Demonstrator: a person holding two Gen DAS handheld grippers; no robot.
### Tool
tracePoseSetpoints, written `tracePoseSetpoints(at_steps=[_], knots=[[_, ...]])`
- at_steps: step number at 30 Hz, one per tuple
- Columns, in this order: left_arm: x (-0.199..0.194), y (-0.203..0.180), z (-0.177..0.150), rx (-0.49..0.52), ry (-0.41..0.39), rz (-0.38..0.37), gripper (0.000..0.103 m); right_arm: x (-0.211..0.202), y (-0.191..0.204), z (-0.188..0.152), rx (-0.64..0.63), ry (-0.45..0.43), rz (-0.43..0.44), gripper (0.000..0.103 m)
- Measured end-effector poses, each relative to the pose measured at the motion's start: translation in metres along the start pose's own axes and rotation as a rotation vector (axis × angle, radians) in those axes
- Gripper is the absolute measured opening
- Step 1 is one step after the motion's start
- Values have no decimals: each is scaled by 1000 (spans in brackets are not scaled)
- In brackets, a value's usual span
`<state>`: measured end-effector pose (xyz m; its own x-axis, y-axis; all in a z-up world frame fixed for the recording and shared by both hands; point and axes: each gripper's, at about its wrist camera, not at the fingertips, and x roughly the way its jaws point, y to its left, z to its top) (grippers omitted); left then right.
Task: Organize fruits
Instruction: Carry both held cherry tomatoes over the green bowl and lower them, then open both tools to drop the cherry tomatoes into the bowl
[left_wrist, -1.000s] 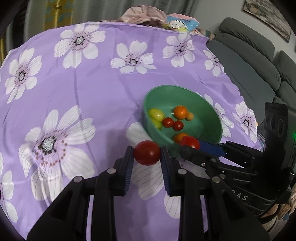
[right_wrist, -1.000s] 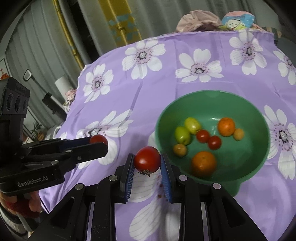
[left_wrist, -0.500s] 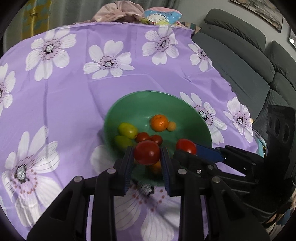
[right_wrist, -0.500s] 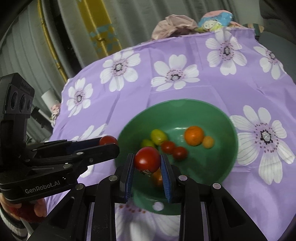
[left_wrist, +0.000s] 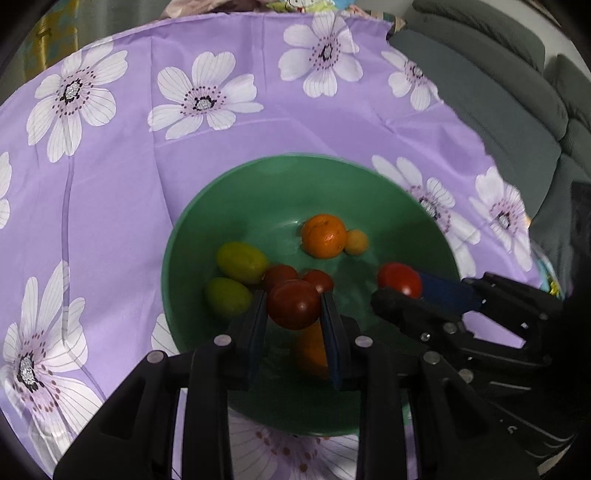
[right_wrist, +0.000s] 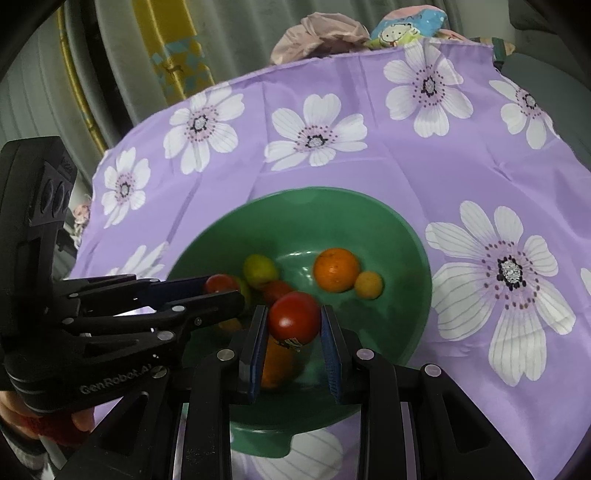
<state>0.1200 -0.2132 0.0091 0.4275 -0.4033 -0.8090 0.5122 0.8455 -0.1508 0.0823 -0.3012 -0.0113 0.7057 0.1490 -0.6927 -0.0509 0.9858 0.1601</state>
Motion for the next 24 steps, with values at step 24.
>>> tracePoseSetpoints(at_steps=[24], knots=[[6, -2, -7, 68, 16, 130, 45, 2, -2, 2, -22, 26, -65, 30]])
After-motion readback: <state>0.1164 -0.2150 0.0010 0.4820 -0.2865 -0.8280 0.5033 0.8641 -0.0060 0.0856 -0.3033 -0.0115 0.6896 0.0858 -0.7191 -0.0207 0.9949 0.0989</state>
